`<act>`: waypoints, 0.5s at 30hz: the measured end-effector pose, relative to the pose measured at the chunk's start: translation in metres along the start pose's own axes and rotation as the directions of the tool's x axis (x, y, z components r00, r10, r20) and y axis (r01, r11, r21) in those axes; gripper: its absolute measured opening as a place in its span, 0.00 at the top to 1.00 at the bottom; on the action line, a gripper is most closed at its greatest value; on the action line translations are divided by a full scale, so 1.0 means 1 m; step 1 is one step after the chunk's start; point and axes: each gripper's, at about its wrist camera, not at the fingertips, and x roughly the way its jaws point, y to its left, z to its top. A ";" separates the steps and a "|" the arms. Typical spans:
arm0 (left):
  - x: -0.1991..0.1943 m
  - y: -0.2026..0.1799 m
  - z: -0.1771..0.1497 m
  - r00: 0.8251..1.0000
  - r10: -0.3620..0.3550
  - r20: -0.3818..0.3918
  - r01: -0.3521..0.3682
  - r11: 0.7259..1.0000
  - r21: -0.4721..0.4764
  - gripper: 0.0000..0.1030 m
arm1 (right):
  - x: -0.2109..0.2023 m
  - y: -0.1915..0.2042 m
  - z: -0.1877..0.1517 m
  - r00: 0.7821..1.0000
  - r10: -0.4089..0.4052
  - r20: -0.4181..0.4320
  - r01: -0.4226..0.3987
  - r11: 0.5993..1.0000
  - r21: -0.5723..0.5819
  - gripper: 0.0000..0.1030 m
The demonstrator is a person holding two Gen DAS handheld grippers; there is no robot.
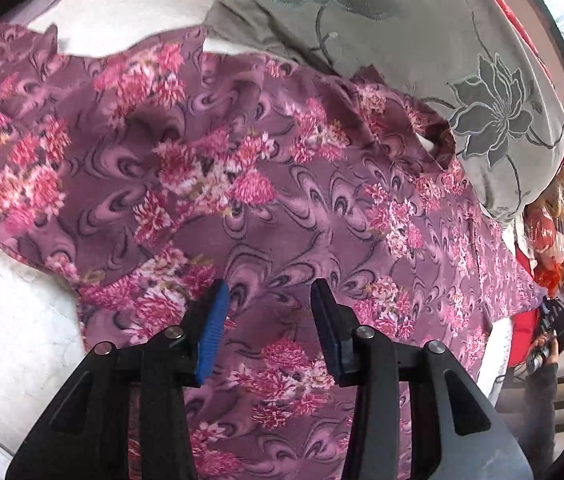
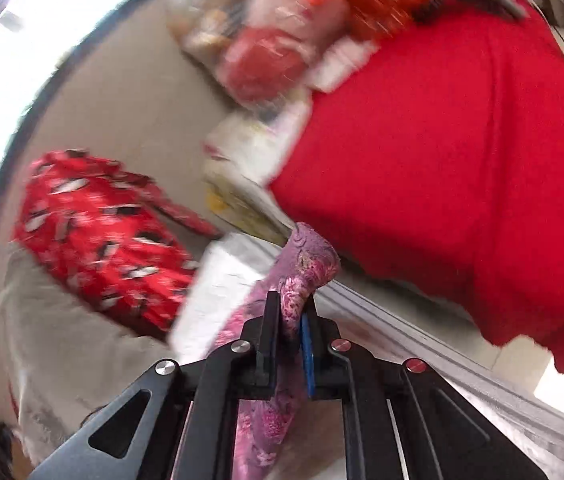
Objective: Fold small clothes
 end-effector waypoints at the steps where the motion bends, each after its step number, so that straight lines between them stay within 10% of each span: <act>1: 0.003 -0.002 0.000 1.000 -0.007 -0.003 0.007 1.000 -0.011 0.61 | -0.010 0.015 -0.002 0.999 0.037 -0.003 -0.037 0.998 -0.049 0.92; 15: -0.010 0.033 -0.001 0.985 -0.166 -0.042 0.160 0.980 -0.119 0.61 | -0.033 0.193 -0.162 0.896 0.278 -0.348 -0.389 0.869 -0.307 0.92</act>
